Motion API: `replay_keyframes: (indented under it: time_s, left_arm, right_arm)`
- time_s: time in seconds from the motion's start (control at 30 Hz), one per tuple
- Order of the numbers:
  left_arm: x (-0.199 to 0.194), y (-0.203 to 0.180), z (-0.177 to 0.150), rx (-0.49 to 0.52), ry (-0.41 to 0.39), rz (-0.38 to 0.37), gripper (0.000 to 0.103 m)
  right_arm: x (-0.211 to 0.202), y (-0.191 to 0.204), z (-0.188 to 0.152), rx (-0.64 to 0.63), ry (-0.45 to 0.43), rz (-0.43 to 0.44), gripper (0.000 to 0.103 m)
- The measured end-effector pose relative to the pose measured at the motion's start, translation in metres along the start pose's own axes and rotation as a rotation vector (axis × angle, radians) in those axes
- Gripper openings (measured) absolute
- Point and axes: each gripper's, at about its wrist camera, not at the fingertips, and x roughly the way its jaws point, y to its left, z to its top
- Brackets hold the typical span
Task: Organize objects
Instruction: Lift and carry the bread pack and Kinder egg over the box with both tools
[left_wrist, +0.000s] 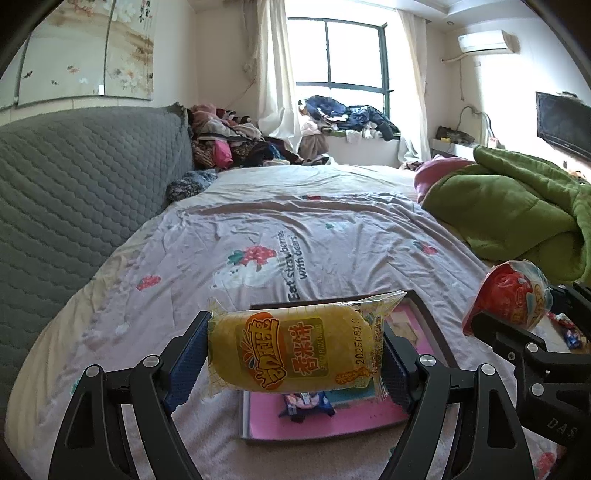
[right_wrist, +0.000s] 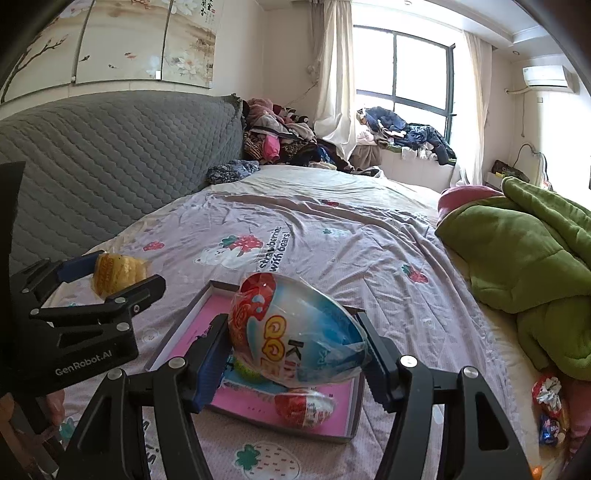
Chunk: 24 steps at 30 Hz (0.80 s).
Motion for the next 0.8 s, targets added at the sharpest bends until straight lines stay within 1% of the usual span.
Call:
replay_keyframes:
  time_s: [0.1, 0.3, 0.53, 0.8]
  left_arm:
    - [0.006, 0.001, 0.004, -0.006, 0.0, -0.001, 0.083]
    - [0.024, 0.0, 0.001, 0.0, 0.012, -0.001, 0.083]
    - [0.053, -0.003, -0.012, 0.018, 0.048, 0.002, 0.083]
    - [0.084, -0.006, -0.03, 0.028, 0.087, -0.005, 0.083]
  right_arm:
    - [0.007, -0.002, 0.004, 0.001, 0.002, -0.006, 0.065]
    - [0.022, -0.003, 0.006, 0.003, 0.006, -0.01, 0.065]
    - [0.045, -0.007, 0.0, 0.017, 0.035, -0.015, 0.065]
    - [0.075, -0.013, -0.017, 0.027, 0.084, -0.02, 0.065]
